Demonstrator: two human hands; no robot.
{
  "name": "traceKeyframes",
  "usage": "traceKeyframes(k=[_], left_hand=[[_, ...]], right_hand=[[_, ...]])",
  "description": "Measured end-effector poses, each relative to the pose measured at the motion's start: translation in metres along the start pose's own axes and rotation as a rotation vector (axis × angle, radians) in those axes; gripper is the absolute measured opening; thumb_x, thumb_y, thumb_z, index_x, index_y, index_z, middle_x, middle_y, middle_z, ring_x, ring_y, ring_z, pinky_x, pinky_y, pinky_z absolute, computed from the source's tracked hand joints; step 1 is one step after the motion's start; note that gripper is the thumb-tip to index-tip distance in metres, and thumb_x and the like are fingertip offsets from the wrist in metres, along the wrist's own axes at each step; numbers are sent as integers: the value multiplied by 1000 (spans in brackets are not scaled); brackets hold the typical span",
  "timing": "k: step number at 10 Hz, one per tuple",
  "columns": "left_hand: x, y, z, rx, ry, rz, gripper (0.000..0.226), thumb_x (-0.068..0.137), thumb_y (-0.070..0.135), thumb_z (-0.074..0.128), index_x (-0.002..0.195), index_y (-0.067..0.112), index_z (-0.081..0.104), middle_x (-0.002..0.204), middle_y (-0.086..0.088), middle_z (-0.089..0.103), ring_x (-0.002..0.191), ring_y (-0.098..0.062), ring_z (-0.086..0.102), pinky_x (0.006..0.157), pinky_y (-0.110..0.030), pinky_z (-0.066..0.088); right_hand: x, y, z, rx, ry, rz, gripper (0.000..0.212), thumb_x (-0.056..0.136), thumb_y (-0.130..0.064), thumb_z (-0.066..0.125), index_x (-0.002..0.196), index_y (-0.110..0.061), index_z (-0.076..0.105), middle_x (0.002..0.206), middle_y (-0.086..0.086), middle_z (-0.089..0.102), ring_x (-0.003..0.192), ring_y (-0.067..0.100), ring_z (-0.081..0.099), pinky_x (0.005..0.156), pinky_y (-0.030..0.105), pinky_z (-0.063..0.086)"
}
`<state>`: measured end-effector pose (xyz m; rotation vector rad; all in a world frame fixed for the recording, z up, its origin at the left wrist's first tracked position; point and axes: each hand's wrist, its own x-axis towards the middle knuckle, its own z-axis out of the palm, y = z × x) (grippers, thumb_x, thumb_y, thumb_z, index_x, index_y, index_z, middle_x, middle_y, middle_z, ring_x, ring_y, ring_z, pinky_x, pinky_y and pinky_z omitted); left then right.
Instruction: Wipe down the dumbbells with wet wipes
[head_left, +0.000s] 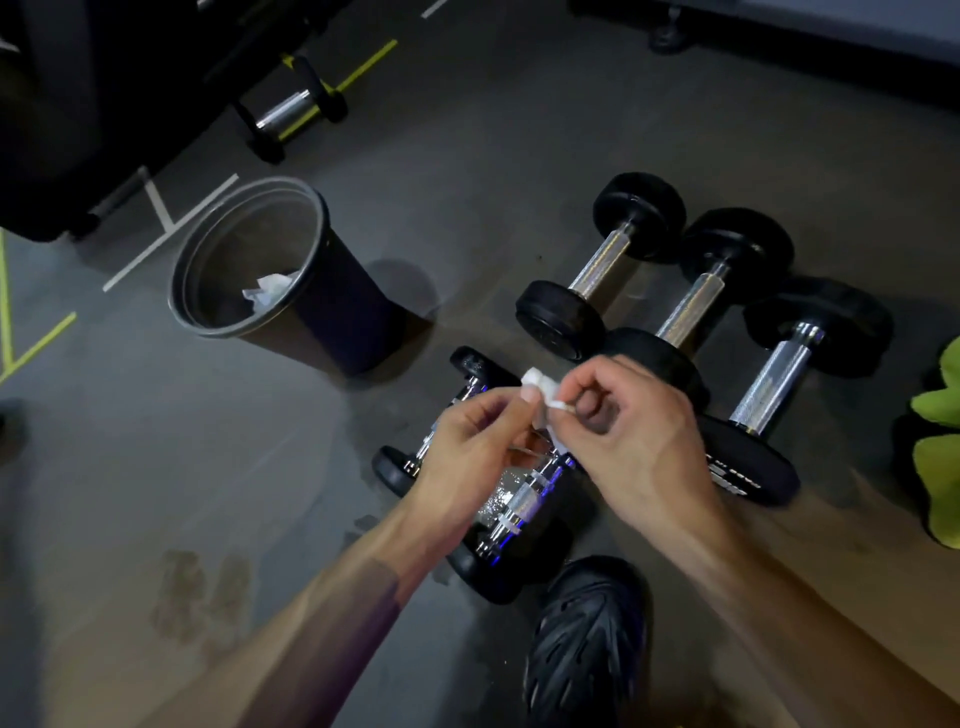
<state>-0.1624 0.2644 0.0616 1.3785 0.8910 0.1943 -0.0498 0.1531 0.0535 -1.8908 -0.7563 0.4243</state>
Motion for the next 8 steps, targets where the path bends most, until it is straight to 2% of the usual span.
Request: traceKeyframes(k=[1,2,3,4,5,6,7,8], left_hand=[[1,-5,-9,9,82,43,26,107,19,57,105,-2,73,89,-11,72,75,-17,61,75,-31,52],[4,-2,-30,56,209,93,19,104,14,62,95,16,78,76,-3,68,68,-16,57,68,-26,49],[24,13,-73,190,436,192,13,102,14,66,95,8,76,69,-1,65,63,-12,53,64,-27,45],[50,42,-129,285,730,296,5,98,18,71,93,19,69,75,-3,70,62,-8,59,63,-28,48],[74,69,-178,409,952,342,17,92,33,73,84,30,58,82,2,74,73,-14,69,74,-38,58],[98,86,-208,483,993,317,12,83,41,69,77,40,58,76,10,73,78,-18,73,83,-45,61],[114,86,-225,620,959,222,8,78,45,65,78,40,60,83,11,76,87,-20,75,87,-46,61],[110,85,-211,772,915,174,4,85,38,66,82,36,65,96,9,77,101,-22,72,95,-44,56]], right_hand=[[5,0,10,98,-162,8,13,83,-19,75,94,-27,77,96,-11,68,87,7,67,79,32,57],[10,-5,15,267,-293,102,24,90,-19,68,107,-33,77,112,-20,71,106,-2,65,93,28,53],[20,-21,21,478,-335,176,40,95,-4,62,111,-39,73,115,-20,73,109,-7,64,98,21,47],[29,-39,23,644,-329,188,36,97,-2,61,113,-32,73,113,-13,75,103,-6,67,88,17,46],[30,-44,21,668,-336,168,33,97,-5,62,113,-32,74,113,-15,75,105,-4,67,85,16,47],[25,-41,17,636,-333,184,29,96,-7,64,111,-29,75,110,-16,76,102,-4,68,83,15,47],[23,-33,11,637,-309,258,26,96,-6,64,109,-26,75,108,-12,77,91,-11,67,77,7,46],[23,-29,2,611,-285,278,26,97,-6,62,111,-25,74,110,-10,76,92,-12,67,76,4,47]])
